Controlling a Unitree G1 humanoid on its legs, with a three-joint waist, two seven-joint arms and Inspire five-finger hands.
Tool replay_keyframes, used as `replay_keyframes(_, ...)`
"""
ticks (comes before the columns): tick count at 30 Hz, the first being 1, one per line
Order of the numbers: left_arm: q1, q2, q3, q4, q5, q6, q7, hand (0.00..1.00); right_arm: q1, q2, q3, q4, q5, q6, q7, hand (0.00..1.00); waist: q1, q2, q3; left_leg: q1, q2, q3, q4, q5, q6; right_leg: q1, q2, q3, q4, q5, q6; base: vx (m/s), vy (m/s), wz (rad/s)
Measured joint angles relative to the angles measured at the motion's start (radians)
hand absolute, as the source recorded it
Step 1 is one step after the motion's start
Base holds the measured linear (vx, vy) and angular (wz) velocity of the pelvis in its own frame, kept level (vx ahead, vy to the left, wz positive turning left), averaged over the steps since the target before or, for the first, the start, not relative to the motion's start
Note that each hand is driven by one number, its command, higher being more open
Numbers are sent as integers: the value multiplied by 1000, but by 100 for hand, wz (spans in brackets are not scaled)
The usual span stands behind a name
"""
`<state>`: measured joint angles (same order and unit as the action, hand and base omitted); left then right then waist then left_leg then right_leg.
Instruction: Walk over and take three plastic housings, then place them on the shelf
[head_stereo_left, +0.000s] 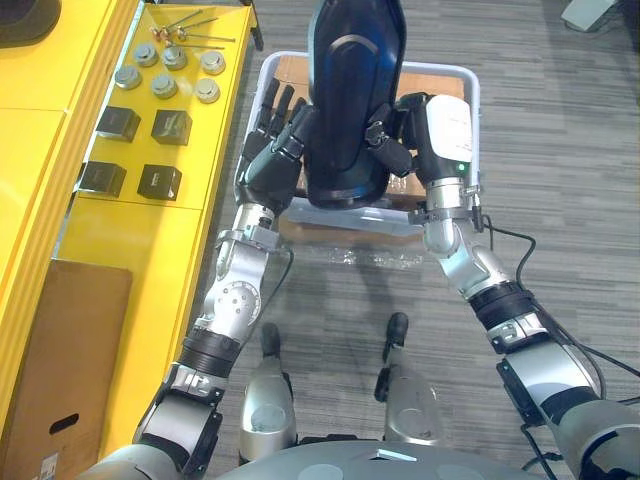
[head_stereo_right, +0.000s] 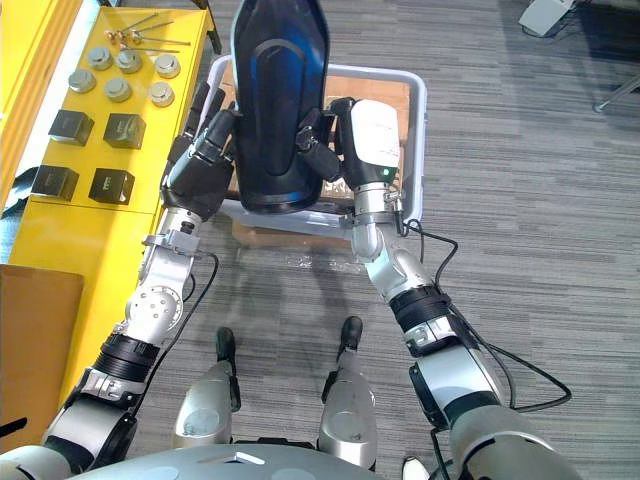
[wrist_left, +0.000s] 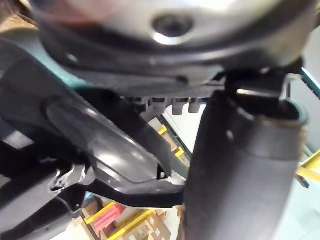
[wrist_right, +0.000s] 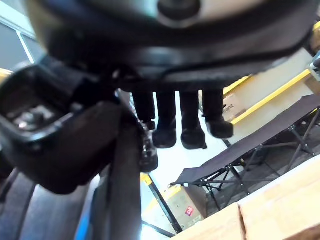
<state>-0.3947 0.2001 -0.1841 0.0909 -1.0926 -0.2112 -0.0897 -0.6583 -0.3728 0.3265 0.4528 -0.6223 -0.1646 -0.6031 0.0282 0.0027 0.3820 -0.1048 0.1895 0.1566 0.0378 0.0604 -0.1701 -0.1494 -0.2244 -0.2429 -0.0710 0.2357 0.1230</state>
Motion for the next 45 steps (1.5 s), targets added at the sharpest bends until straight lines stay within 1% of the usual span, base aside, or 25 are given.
replay_keyframes(2, 2, 0, 3, 1, 5, 3, -5, 100, 11, 10, 0, 0, 1, -6, 5, 0, 0, -2, -6, 13, 1, 1, 15, -14, 0, 18, 0, 2, -2, 0, 0, -7, 4, -6)
replay_keyframes(3, 4, 0, 4, 2, 18, 4, -6, 100, 22, 20, 0, 0, 3, -6, 7, 0, -1, -6, -21, 13, 3, 5, 28, -24, 0, 22, 1, 5, -4, 0, 0, -5, 5, -7)
replay_keyframes(5, 5, 5, 6, 3, 91, 14, -5, 100, 31, 24, 0, 0, 3, -6, 10, 0, -1, -8, -38, 21, 4, 8, 32, -29, -3, 30, 1, 7, -5, 0, 0, -5, 4, -8)
replay_keyframes(8, 14, 17, 2, 5, 234, 35, -5, 100, 51, 25, 2, 0, 8, -6, 32, 0, 0, -13, -82, 30, 8, 19, 31, -33, -7, 31, 5, 15, -6, -1, 0, -3, -2, -10)
replay_keyframes(11, 16, 43, -8, 9, 351, 66, -4, 100, 62, 21, 11, 0, 11, -6, 53, 0, -2, -15, -98, 55, 15, 25, 29, -36, -11, 50, 10, 17, -7, -4, -4, -16, -10, -8)
replay_keyframes(15, 47, 55, -20, 22, 397, 89, -4, 100, 92, 14, 39, -11, 13, -6, 69, 0, -4, -16, -133, 61, 17, 30, 26, -37, -12, 50, 12, 18, -8, -7, -7, -15, -4, -4)
replay_keyframes(17, 61, 67, -41, 25, 403, 104, -4, 100, 118, 13, 40, -32, 13, -11, 77, 0, -3, -16, -137, 65, 18, 28, 26, -37, -13, 55, 13, 17, -8, -6, -7, 0, 0, 0)
replay_keyframes(19, 62, 78, -51, 27, 448, 116, -2, 100, 119, 13, 49, -32, 16, -16, 81, 0, -3, -16, -137, 67, 18, 28, 26, -37, -13, 57, 13, 17, -8, -6, -7, 0, 0, 0)
replay_keyframes(20, 66, 87, -51, 28, 475, 129, 0, 0, 119, 13, 59, -32, 20, -16, 86, 0, -3, -16, -137, 75, 18, 28, 24, -37, -13, 64, 14, 17, -8, -6, -7, 0, 0, 0)
replay_keyframes(22, 82, 89, -55, 28, 485, 136, 1, 0, 125, 14, 68, -33, 20, -19, 93, 0, -3, -17, -151, 78, 19, 29, 20, -37, -13, 65, 14, 17, -8, -6, -7, 0, 0, 0)
replay_keyframes(24, 90, 94, -56, 29, 487, 169, 1, 0, 132, 14, 79, -38, 21, -21, 95, 0, 0, -20, -164, 78, 19, 28, 19, -37, -13, 65, 14, 17, -8, -6, -7, 0, 0, 0)
replay_keyframes(26, 91, 97, -65, 37, 492, 179, 1, 0, 133, 14, 80, -38, 21, -22, 100, 0, 1, -23, -170, 78, 19, 27, 19, -37, -14, 65, 14, 16, -8, -6, -7, 0, 0, 0)
replay_keyframes(31, 92, 104, -75, 61, 469, 179, 3, 0, 143, 14, 83, -46, 29, -22, 117, 0, 3, -24, -188, 79, 19, 25, 17, -37, -14, 66, 14, 14, -8, -6, -7, 0, 0, 0)
replay_keyframes(33, 95, 104, -72, 79, 452, 179, 28, 0, 175, 13, 85, -105, 29, -24, 116, 0, -2, -24, -191, 80, 19, 25, 17, -37, -14, 67, 14, 15, -8, -6, -7, 0, 0, 0)
replay_keyframes(36, 106, 105, -72, 94, 422, 178, 42, 0, 197, 15, 91, -127, 28, -40, 115, 0, -4, -24, -193, 89, 19, 25, 15, -37, -14, 74, 14, 15, -8, -6, -7, 0, 0, 0)
replay_keyframes(41, 163, 97, -76, 93, 419, 172, 41, 0, 255, 32, 97, -127, 29, -39, 117, 0, -3, -30, -214, 103, 19, 27, 11, -40, -18, 87, 15, 13, -8, -12, -7, 0, 0, 0)
replay_keyframes(42, 176, 90, -76, 93, 419, 172, 41, 0, 267, 35, 97, -127, 29, -39, 117, 100, -2, -30, -214, 112, 19, 28, 9, -41, -19, 94, 15, 12, -8, -15, -7, 0, 0, 0)
replay_keyframes(45, 201, 80, -75, 81, 420, 172, 36, 0, 303, 41, 89, -148, 33, -47, 114, 100, -2, -30, -220, 116, 21, 26, 8, -48, -17, 100, 15, 5, -9, -26, -14, -5, 0, 1)
